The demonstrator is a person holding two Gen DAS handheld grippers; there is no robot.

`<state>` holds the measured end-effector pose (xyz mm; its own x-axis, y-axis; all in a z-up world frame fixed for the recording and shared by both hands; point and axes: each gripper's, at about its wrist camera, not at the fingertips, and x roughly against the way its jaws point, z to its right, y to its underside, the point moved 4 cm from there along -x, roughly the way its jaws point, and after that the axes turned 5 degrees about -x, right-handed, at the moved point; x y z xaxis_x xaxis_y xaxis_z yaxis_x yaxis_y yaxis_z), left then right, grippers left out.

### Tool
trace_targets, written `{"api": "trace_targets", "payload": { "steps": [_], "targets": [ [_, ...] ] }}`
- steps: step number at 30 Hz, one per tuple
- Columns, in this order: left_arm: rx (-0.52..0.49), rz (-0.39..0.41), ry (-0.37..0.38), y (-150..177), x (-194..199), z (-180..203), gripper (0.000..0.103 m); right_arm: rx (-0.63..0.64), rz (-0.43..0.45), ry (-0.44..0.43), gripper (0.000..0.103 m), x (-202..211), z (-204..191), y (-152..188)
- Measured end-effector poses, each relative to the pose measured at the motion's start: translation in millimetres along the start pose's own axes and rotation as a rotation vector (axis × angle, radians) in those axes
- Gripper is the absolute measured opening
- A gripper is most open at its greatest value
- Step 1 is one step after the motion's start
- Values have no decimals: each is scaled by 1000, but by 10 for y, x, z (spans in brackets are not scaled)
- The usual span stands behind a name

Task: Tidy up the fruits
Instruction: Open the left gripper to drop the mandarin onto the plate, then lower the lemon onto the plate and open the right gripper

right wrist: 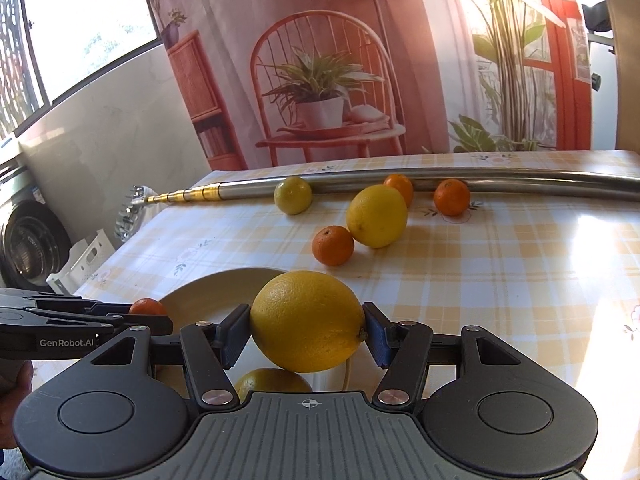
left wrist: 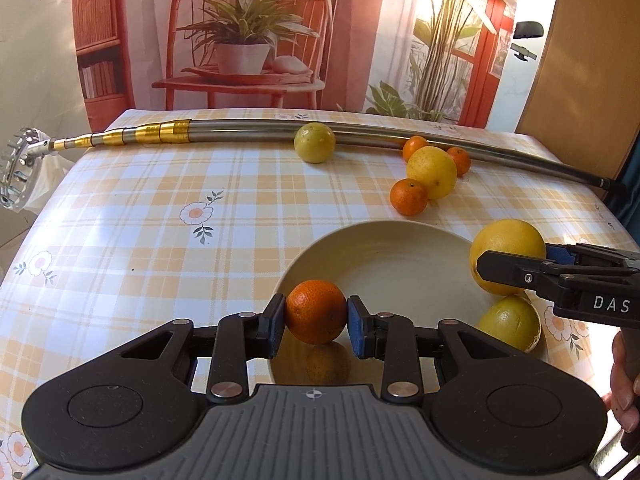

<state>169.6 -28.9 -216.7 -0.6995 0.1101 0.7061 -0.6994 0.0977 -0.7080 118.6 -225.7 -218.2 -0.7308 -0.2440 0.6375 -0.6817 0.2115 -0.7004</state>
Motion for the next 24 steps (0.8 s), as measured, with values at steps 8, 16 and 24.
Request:
{"api": "trace_targets", "payload": {
  "steps": [8,16,24],
  "targets": [
    [-22,-3,-28,16,-5,52,35,-1,1,-2,55,6,3,6],
    [-30,-6,-40,30,3,61,35,-10,6,-6,56,20,10,14],
    [-30,-7,-40,35,4,63,35,3,-18,-3,56,7,16,62]
  ]
}}
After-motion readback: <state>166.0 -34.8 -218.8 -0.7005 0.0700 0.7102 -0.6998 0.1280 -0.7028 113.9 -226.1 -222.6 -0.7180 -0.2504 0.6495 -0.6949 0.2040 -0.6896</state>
